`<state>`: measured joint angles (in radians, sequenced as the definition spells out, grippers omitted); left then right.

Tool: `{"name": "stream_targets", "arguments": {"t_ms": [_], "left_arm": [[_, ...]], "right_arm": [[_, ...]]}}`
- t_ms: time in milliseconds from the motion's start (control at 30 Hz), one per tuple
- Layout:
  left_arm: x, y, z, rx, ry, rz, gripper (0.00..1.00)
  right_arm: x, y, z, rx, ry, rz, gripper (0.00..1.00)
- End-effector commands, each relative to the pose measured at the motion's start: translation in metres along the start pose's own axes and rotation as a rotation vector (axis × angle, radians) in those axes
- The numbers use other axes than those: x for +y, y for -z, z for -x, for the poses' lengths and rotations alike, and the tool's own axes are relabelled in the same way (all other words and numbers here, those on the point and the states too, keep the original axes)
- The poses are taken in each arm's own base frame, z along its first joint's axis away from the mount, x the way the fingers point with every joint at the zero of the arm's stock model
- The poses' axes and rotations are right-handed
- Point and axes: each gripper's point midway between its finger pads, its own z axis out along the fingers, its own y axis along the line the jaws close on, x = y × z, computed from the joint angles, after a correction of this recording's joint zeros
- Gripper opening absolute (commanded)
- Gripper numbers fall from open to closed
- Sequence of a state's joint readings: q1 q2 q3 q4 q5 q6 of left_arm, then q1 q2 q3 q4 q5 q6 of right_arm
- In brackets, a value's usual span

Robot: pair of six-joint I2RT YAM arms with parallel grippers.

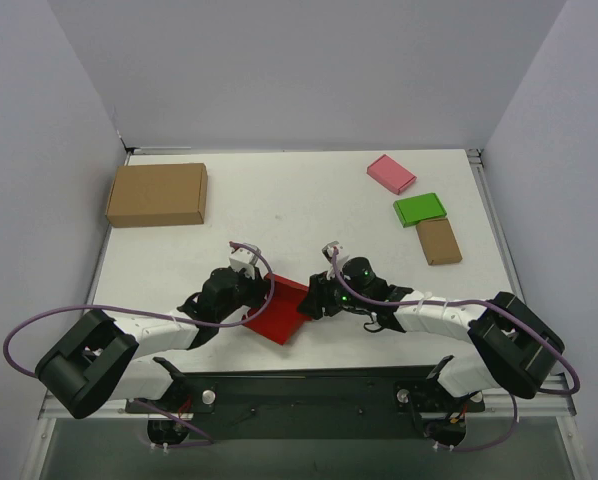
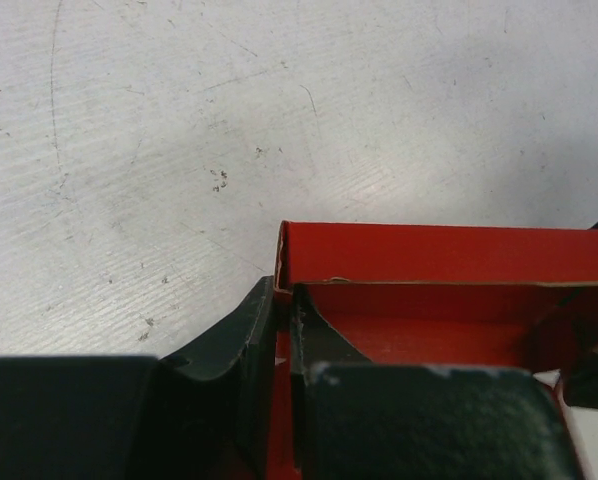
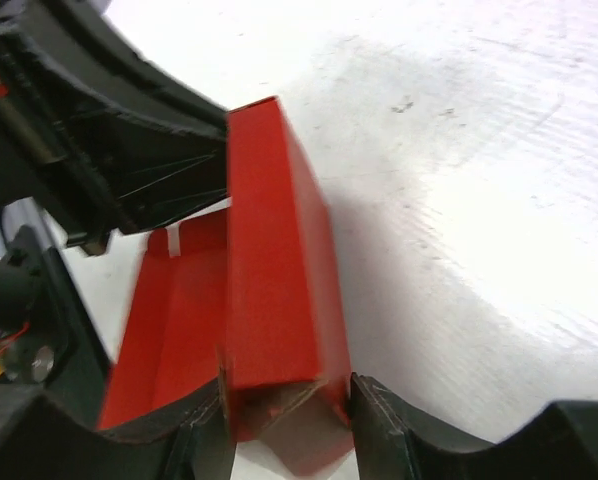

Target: Fold the paper box

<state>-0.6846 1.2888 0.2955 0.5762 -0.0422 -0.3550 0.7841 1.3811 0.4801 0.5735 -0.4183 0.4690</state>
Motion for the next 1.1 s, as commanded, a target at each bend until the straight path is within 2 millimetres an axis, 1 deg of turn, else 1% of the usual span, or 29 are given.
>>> {"name": "stream_targets", "arguments": {"t_ms": [0, 133, 167, 267, 433, 500, 567, 633, 667, 733, 767, 833, 867, 933, 967, 1000, 1033, 1067], "left_arm": [[-0.021, 0.007, -0.01, 0.026, 0.037, -0.094, 0.03], [-0.02, 0.007, -0.011, 0.026, 0.041, -0.09, 0.03], [-0.02, 0.007, -0.01, 0.022, 0.041, -0.088, 0.03], [-0.02, 0.007, -0.01, 0.022, 0.041, -0.088, 0.03], [-0.022, 0.007, -0.009, 0.023, 0.04, -0.091, 0.03], [-0.021, 0.007, -0.009, 0.023, 0.038, -0.084, 0.03], [-0.024, 0.007, -0.008, 0.025, 0.034, -0.087, 0.03], [-0.024, 0.007, -0.005, 0.015, 0.032, -0.076, 0.03], [-0.027, 0.007, -0.006, 0.017, 0.027, -0.078, 0.02], [-0.027, 0.008, -0.005, 0.011, 0.022, -0.065, 0.03], [-0.03, 0.008, -0.007, 0.016, 0.018, -0.068, 0.02], [-0.028, 0.008, -0.009, 0.019, 0.028, -0.057, 0.02], [-0.023, 0.008, -0.01, 0.026, 0.033, -0.026, 0.02], [-0.017, 0.007, -0.011, 0.032, 0.053, 0.014, 0.0], [-0.011, 0.007, -0.013, 0.039, 0.057, 0.049, 0.0], [-0.008, 0.007, -0.012, 0.037, 0.064, 0.069, 0.0], [-0.006, 0.008, -0.012, 0.033, 0.068, 0.084, 0.0], [-0.005, 0.009, -0.011, 0.027, 0.069, 0.089, 0.0]], "right_arm": [[-0.028, -0.007, 0.018, -0.083, -0.011, -0.155, 0.37], [-0.041, -0.005, 0.014, -0.097, -0.015, -0.216, 0.36], [-0.041, -0.005, 0.016, -0.107, -0.013, -0.216, 0.36], [-0.043, -0.005, 0.013, -0.106, -0.013, -0.221, 0.34], [-0.044, -0.006, 0.013, -0.11, -0.009, -0.233, 0.25], [-0.048, -0.005, 0.014, -0.113, -0.005, -0.268, 0.24], [-0.053, -0.004, 0.009, -0.096, 0.003, -0.307, 0.24], [-0.057, -0.003, 0.012, -0.11, 0.006, -0.339, 0.23], [-0.059, -0.003, 0.01, -0.108, 0.004, -0.353, 0.23], [-0.066, 0.0, 0.012, -0.128, -0.011, -0.405, 0.21], [-0.069, 0.001, 0.011, -0.13, -0.015, -0.424, 0.21], [-0.073, 0.004, 0.012, -0.145, -0.017, -0.453, 0.21], [-0.073, 0.004, 0.01, -0.142, -0.014, -0.449, 0.22], [-0.07, 0.004, 0.005, -0.124, -0.004, -0.427, 0.28], [-0.069, 0.004, 0.003, -0.124, -0.005, -0.42, 0.33], [-0.067, 0.005, 0.003, -0.125, -0.004, -0.409, 0.45], [-0.065, 0.006, 0.002, -0.126, -0.004, -0.403, 0.5], [-0.066, 0.009, -0.002, -0.113, -0.005, -0.408, 0.53]]}}
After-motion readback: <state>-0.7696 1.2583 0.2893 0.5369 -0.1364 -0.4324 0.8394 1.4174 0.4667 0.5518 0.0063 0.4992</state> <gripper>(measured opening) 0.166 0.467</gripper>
